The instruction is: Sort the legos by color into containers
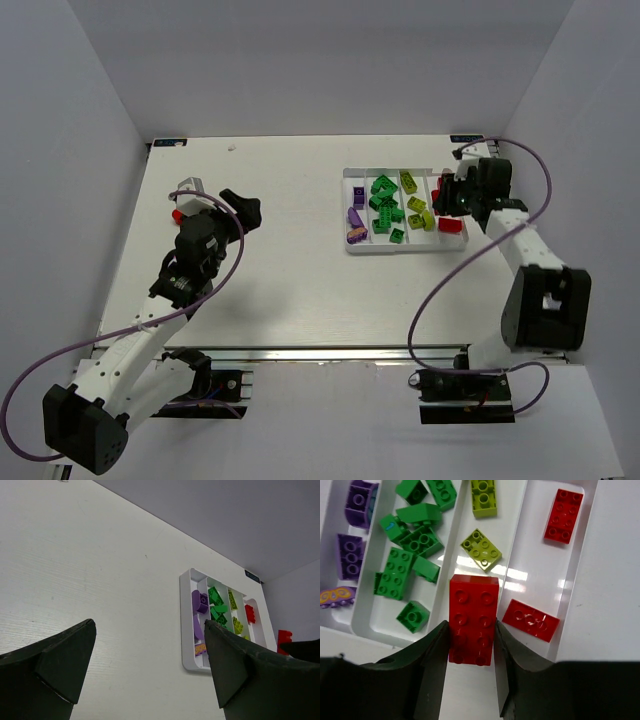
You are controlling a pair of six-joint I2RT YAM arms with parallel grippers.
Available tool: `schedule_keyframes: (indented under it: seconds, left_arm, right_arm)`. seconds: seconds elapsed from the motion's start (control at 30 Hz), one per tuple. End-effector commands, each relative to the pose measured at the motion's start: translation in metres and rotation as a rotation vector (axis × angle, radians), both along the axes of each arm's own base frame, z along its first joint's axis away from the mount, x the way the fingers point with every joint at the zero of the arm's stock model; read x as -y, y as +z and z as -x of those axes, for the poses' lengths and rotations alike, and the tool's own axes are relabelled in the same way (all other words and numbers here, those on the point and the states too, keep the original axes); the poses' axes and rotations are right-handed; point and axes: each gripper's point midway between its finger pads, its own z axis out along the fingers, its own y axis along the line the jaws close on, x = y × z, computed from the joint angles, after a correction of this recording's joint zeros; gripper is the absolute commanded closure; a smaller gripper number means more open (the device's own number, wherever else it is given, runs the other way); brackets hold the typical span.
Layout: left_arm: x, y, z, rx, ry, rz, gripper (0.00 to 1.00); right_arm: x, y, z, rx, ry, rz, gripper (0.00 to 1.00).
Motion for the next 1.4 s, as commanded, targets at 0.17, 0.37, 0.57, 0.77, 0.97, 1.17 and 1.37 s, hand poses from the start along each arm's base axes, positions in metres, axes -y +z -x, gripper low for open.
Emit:
schedule_keyframes:
  seconds: [0.17,0.37,0.57,0.77,0.97,1.17,1.37]
  left_arm:
    - [-0.001,-0.001,0.002,0.01,-0.004,-0.016,0.02]
    - [0.0,-0.003,0.0,0.004,-0.005,-0.022,0.02]
    - [-0.002,-0.008,-0.002,-0.009,0.004,-0.042,0.02]
    - [-0.001,-0.021,-0.008,-0.05,0.0,-0.087,0.02]
    - [-0.012,-0.054,-0.025,-0.169,0.005,-0.085,0.59]
    - [-0.06,-0.09,-0.045,-0.303,0.135,-0.06,0.77]
    - [-0.123,-0.129,-0.063,-0.458,0.302,-0.068,0.23]
  right_arm:
    - [0.024,-0.033,-0.058,-0.086,0.007,0.043,0.85]
    - [0.04,-0.048,-0.08,-0.111,-0.059,0.079,0.67]
    - [0.043,-0.057,-0.09,-0.16,-0.065,0.059,0.29]
    - [0.022,-0.017,-0.067,-0.063,0.069,0.021,0.19]
    - [-0.065,0.089,0.038,0.161,0.546,-0.22,0.69]
    - [-0.119,0.163,0.148,0.257,0.819,-0.423,0.96]
    - [-0.122,0.166,0.19,0.384,0.898,-0.394,0.51]
